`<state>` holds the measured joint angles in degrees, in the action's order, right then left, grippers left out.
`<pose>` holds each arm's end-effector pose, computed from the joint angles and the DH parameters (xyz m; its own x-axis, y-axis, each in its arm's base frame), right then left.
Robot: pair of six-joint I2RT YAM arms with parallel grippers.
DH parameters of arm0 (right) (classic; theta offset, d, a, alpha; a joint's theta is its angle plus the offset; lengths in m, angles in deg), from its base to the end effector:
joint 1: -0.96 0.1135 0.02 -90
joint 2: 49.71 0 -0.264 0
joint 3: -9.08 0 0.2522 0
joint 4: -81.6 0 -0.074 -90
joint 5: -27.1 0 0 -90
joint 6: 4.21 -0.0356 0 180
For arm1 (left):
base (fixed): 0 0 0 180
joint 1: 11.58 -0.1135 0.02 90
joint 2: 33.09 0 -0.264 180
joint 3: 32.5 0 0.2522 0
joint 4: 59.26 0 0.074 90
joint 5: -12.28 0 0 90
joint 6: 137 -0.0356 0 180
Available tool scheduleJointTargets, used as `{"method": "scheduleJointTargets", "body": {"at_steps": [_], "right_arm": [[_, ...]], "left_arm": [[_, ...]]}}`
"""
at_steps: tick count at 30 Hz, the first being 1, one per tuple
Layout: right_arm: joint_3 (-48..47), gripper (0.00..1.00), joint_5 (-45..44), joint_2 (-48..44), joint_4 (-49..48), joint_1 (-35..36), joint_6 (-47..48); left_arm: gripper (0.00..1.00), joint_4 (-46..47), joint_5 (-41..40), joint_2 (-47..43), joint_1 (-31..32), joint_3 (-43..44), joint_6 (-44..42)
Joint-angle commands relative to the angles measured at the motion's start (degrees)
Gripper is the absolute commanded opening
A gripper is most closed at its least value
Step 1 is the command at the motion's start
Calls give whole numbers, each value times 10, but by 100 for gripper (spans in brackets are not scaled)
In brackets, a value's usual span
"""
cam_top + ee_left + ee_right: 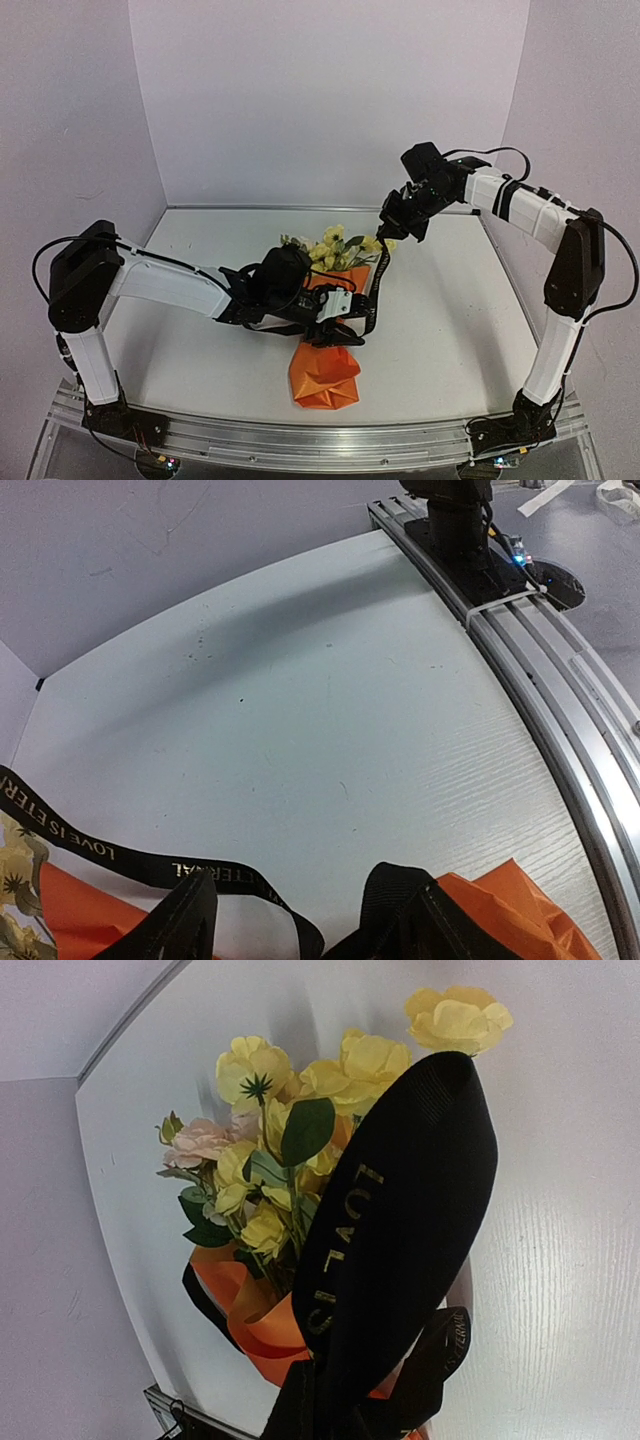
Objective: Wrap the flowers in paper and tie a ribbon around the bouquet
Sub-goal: Cross the half-tied ribbon over the folded bouquet.
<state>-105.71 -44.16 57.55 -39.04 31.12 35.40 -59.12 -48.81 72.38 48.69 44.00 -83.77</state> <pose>0.3530 0.2184 0.3140 -0.9322 0.3021 -0.1994 0.1109 0.7627 0.6371 0.1850 -0.3587 0.1951 0.3892 0.3751 -0.8413 0.9203 -0.1975 0.3377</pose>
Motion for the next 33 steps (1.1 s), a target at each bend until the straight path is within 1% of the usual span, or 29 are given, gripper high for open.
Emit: {"method": "scheduleJointTargets", "body": {"at_steps": [1, 4, 7, 11, 14, 19, 23, 26, 30, 33], "right_arm": [[-25, 0, 30, -3, 6, 7, 20], [-22, 0, 36, -2, 7, 10, 26], [-12, 0, 34, -7, 7, 10, 32], [2, 0, 31, -13, 7, 10, 39], [9, 0, 31, -16, 6, 11, 42], [17, 0, 33, -20, 7, 12, 46], [22, 0, 40, -21, 6, 11, 54], [26, 0, 55, -26, 3, 11, 70], [35, 0, 112, -38, -26, 12, 94], [40, 0, 154, -52, -44, 16, 104]], "left_arm": [[66, 42, 9, -53, -1, -7, 16], [67, 27, -2, -47, -1, -7, 11], [64, 3, -9, -29, -1, -1, 6], [64, -28, -23, -8, -2, 7, 3], [65, -26, -39, -7, -2, 2, 3], [66, -29, -42, -6, -3, 4, 3], [67, -20, -25, 1, -3, 19, 10], [67, 6, -18, -7, -6, 19, 29], [64, 60, -5, -44, -26, 0, 84], [63, 105, 8, -73, -56, -16, 131]]}}
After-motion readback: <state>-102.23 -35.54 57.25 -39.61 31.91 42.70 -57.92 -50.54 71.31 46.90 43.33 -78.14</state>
